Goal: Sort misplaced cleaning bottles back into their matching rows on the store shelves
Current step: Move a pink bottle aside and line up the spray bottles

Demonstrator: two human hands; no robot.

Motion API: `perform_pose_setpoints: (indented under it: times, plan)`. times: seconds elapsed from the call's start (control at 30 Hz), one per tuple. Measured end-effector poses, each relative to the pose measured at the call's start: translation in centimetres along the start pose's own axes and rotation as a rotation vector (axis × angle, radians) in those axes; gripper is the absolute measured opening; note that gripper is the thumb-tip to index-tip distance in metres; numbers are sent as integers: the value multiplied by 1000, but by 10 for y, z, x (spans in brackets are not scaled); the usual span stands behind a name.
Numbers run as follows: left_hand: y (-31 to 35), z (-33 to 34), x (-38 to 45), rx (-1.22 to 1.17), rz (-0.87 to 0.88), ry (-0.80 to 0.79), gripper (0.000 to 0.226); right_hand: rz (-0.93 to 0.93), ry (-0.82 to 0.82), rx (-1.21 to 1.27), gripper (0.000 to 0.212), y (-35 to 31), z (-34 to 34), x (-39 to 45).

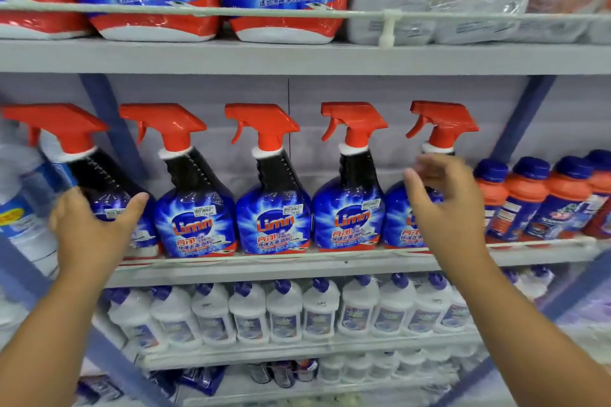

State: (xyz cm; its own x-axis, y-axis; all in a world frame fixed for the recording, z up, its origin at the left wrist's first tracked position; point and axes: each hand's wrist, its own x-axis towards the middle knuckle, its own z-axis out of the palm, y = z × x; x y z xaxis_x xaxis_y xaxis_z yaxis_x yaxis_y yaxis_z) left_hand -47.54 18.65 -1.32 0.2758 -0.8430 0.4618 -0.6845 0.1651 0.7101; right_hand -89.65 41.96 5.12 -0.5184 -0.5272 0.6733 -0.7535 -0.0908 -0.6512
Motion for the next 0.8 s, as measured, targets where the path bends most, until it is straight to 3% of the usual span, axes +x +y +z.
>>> perform_pose_setpoints:
  times: [0.1,0.2,0.43,0.67,0.73,0.8]
  plan:
    - [7,-6,-3,3,-8,-4,81,165,-447,117,62,-14,20,22]
    - [14,-8,-9,14,13,-15,73,163,-658,-36,64,-11,32,39]
    - [8,-10,-4,27,0,-41,84,162,-578,-70,48,-5,37,38]
    - [21,-11,-12,50,9,-44,72,183,-577,-68,48,-9,36,34]
    - [21,-13,-12,40,8,-67,72,174,-463,-57,51,-11,36,21]
    - [21,-17,-13,8,21,-104,65,51,-195,-38,49,-18,39,-5]
